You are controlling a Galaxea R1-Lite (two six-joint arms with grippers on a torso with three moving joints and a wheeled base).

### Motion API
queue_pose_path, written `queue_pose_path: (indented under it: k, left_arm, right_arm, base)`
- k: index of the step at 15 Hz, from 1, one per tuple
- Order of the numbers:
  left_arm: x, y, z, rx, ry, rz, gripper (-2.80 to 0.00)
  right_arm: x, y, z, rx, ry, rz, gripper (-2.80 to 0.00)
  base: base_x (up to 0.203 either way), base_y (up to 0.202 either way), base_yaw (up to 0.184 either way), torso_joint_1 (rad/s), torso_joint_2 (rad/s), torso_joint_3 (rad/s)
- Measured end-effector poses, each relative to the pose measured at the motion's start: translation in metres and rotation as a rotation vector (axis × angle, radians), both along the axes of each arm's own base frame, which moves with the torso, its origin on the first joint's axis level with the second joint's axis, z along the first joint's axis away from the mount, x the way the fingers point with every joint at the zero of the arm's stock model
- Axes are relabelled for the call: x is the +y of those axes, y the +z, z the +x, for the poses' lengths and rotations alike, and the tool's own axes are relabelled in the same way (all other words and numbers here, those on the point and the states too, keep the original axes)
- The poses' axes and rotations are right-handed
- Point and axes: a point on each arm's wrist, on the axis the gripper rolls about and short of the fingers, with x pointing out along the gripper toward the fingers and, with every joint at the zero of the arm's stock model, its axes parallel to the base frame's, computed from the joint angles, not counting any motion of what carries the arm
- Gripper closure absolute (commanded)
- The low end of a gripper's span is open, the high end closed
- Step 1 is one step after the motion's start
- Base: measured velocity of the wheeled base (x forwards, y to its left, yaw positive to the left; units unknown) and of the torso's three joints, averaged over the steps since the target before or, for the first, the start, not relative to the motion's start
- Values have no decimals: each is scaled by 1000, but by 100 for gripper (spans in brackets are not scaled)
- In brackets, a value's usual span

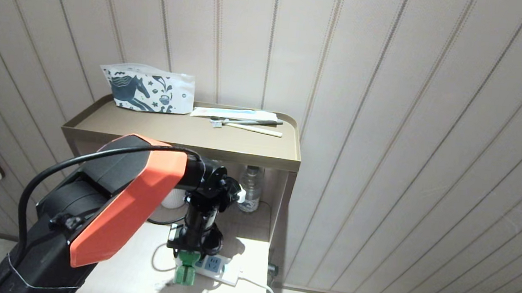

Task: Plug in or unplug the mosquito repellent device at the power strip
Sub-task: Insert the plug into the socket

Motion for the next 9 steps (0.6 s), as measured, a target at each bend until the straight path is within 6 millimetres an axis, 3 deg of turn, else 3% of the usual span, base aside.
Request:
queue_pose_path:
  k: [5, 9]
  left_arm:
    - [0, -2, 0, 3, 2, 0, 0]
    - [2, -4, 0, 14, 11, 3, 0]
  right_arm:
    - [0, 1, -3, 45, 4, -2, 0]
    - [0, 19, -12, 9, 7, -1, 0]
  base:
    - [0, 0, 0, 0, 0, 0]
    - [0, 0, 0, 0, 0, 0]
